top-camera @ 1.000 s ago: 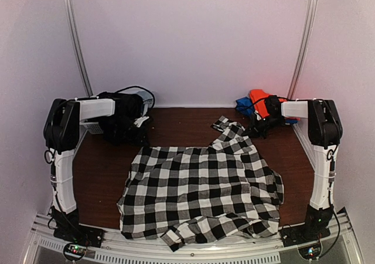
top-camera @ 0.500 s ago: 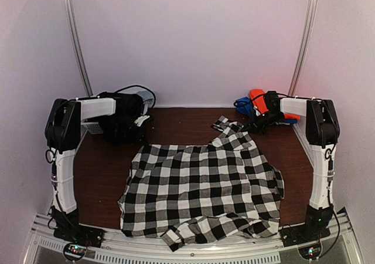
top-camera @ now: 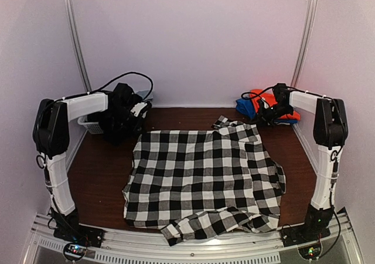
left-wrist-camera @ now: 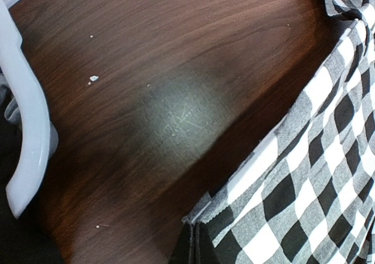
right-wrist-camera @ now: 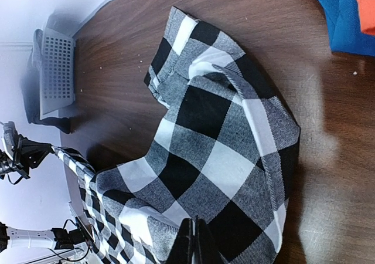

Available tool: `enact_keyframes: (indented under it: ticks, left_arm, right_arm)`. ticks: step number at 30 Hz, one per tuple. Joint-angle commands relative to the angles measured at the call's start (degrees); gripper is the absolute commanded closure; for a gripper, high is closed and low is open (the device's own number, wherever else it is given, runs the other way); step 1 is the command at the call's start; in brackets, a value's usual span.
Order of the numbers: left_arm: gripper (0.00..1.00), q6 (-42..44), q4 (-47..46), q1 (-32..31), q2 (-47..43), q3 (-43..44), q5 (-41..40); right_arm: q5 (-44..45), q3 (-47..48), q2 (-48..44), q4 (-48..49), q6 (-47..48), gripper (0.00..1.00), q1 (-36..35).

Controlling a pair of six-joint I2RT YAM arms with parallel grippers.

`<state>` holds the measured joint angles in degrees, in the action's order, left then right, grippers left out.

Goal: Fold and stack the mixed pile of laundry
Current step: Pick up the flattened shirt from the center of the board, then fold the flattened shirt at the center of the board.

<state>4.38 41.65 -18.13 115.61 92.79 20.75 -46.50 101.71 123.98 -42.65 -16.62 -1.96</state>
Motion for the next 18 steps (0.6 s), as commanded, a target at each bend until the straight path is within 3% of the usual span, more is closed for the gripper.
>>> enact_keyframes:
  ticks: [1,11,18]
  left_arm:
    - [1.00,2.15,-3.89,-0.02,-3.59,-4.54,-1.54]
    - [1.00,4.93,-7.02,-0.86,-12.73,-12.95,-3.33]
    - [1.00,7.91,-6.96,-6.69,-19.61,-22.56,-9.33]
  right_arm:
    - [-0.64,-3.33,-4.79,1.08,1.35,1.00,0.13]
    - [-0.89,-15.62,-15.40,1.56,2.06,1.00,-1.93]
    - [1.78,-27.95,-22.80,0.99,3.58,1.00,-2.98]
